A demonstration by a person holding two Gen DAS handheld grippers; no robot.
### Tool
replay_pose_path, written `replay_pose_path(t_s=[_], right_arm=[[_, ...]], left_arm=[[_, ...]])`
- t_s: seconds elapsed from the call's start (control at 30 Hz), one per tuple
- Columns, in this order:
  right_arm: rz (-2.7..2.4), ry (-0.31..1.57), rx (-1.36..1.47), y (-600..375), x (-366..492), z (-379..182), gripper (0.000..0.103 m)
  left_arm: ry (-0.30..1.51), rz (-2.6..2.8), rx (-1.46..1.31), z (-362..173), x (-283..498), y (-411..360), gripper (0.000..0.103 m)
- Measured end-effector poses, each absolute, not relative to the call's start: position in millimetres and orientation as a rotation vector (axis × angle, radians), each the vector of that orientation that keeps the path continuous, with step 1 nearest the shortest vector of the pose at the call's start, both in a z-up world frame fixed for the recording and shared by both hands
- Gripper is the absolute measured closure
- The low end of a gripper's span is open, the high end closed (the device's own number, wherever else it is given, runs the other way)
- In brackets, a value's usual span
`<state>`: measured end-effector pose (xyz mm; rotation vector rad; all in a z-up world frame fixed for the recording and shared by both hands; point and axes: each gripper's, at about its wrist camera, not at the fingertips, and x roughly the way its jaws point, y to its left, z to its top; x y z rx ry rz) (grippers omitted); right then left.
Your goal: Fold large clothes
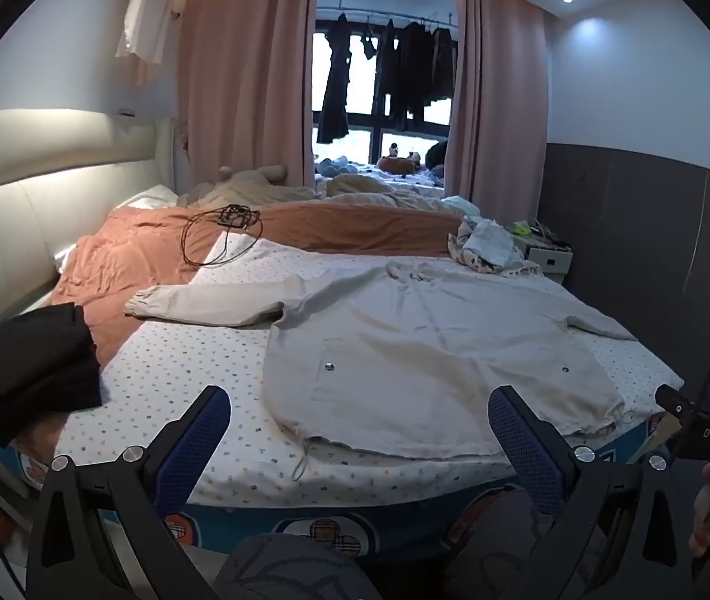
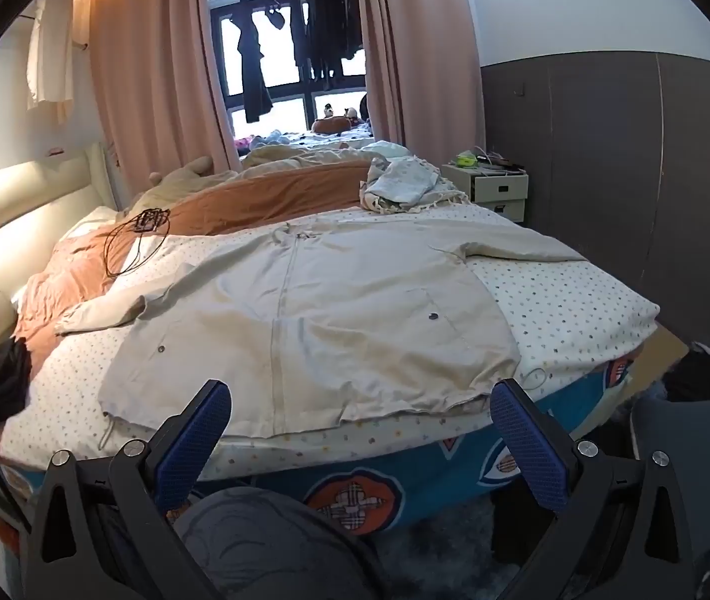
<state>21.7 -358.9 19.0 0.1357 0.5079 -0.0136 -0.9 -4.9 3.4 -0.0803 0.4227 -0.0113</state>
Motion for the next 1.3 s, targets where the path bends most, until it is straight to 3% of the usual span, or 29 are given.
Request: replay_pose_path(t_s=[1.3], right_arm=[[0.001,0.486,0.13,-351,19,29,0.0]], left_arm=[[0.404,0.01,-0.087,9,-16,-4,0.0]])
